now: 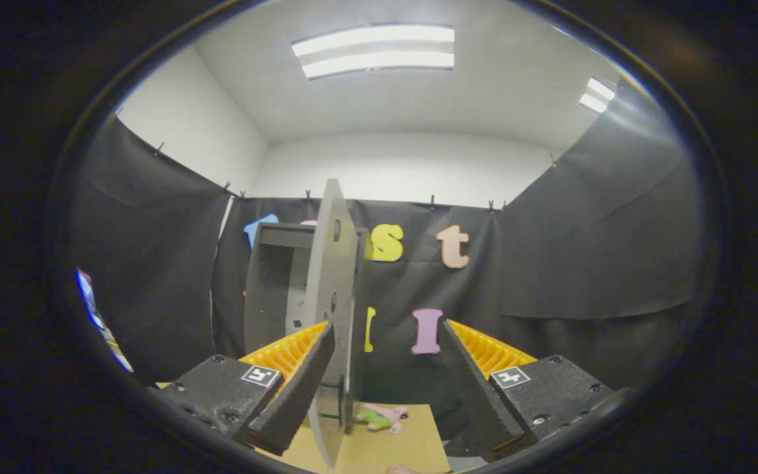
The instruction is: Open the shoe cabinet door, grab the shoes and put them into the shoe cabinet, then close the shoe cabinet door.
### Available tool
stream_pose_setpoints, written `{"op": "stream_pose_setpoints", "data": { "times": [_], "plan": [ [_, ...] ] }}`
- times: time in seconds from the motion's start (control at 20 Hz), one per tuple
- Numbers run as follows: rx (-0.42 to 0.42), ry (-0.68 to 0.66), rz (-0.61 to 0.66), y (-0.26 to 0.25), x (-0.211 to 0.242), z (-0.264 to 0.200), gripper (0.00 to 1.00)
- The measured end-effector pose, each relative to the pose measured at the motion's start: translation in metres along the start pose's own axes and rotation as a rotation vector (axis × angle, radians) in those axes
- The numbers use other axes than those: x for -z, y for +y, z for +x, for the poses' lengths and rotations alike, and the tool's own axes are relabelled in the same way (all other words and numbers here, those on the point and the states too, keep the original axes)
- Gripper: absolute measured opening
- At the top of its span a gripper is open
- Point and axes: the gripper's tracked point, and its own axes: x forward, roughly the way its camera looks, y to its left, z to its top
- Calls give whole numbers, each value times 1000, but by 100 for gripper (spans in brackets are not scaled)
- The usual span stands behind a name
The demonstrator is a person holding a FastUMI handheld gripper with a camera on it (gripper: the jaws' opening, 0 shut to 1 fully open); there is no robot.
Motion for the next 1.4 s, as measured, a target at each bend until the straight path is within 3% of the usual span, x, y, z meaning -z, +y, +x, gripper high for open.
{"op": "stream_pose_setpoints", "data": {
  "times": [0.25,0.5,0.85,1.0,1.2,1.4],
  "plan": [
    [70,109,-28,-67,47,-1,100],
    [111,212,11,-96,99,22,100],
    [40,334,101,-61,171,80,100],
    [-73,388,161,-11,194,94,100],
    [-141,390,112,34,198,101,100],
    [-96,369,43,44,195,103,97]
  ]
}}
